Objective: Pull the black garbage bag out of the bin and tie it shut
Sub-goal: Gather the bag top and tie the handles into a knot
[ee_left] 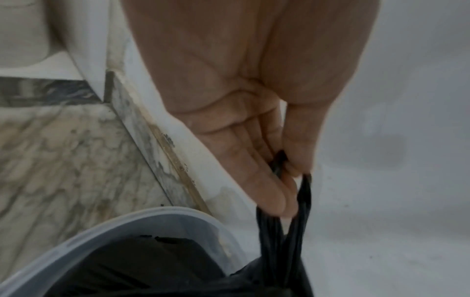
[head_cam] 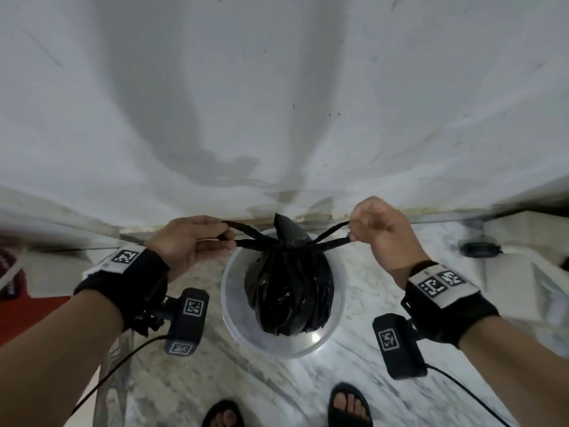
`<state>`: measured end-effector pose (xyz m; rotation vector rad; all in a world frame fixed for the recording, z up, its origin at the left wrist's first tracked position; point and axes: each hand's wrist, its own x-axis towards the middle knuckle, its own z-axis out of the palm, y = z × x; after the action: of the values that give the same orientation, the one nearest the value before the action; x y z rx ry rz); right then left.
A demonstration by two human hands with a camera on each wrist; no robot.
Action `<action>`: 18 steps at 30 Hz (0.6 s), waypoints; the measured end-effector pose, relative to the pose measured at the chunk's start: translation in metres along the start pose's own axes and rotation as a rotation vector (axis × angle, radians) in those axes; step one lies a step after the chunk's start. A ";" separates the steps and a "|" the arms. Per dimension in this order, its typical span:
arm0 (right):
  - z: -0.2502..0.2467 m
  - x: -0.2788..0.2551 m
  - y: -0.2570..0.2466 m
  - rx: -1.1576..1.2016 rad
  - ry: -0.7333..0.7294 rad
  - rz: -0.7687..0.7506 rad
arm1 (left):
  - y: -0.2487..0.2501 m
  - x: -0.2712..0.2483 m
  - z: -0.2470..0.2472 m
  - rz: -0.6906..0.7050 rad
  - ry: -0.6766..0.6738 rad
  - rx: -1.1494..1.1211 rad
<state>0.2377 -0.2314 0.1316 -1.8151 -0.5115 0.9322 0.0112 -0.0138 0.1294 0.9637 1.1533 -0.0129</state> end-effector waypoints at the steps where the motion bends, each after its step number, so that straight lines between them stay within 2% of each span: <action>1: 0.003 0.001 -0.003 -0.130 -0.041 -0.071 | 0.003 -0.002 0.000 -0.014 -0.032 -0.009; 2: 0.005 0.001 -0.006 -0.267 -0.083 -0.112 | 0.006 -0.003 0.001 -0.024 -0.038 0.008; 4: 0.009 0.000 -0.010 -0.589 -0.147 -0.168 | 0.011 -0.002 0.002 0.022 0.032 0.219; 6: 0.011 -0.004 -0.012 -0.959 -0.245 -0.195 | 0.014 0.000 0.006 0.132 0.079 0.678; 8: 0.016 -0.009 -0.011 -1.242 -0.386 -0.221 | 0.014 0.000 0.014 0.222 0.063 1.135; 10: 0.020 -0.012 -0.009 -1.274 -0.441 -0.239 | 0.012 -0.001 0.023 0.260 0.045 1.192; 12: 0.019 -0.014 -0.006 -1.045 -0.411 -0.195 | 0.012 0.000 0.024 0.187 0.048 0.921; 14: 0.016 -0.015 0.000 -0.889 -0.336 -0.217 | 0.012 0.001 0.020 0.078 0.055 0.697; 15: 0.017 -0.016 0.002 -0.917 -0.312 -0.262 | 0.013 0.001 0.018 0.045 0.043 0.707; 16: 0.020 -0.018 0.003 -0.965 -0.299 -0.345 | 0.012 0.001 0.016 0.044 0.022 0.809; 18: 0.031 -0.023 0.001 -1.022 -0.320 -0.547 | 0.011 -0.001 0.019 0.144 -0.046 1.211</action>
<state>0.1989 -0.2298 0.1328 -2.1790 -1.8345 0.5892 0.0301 -0.0195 0.1388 2.0850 0.9804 -0.6763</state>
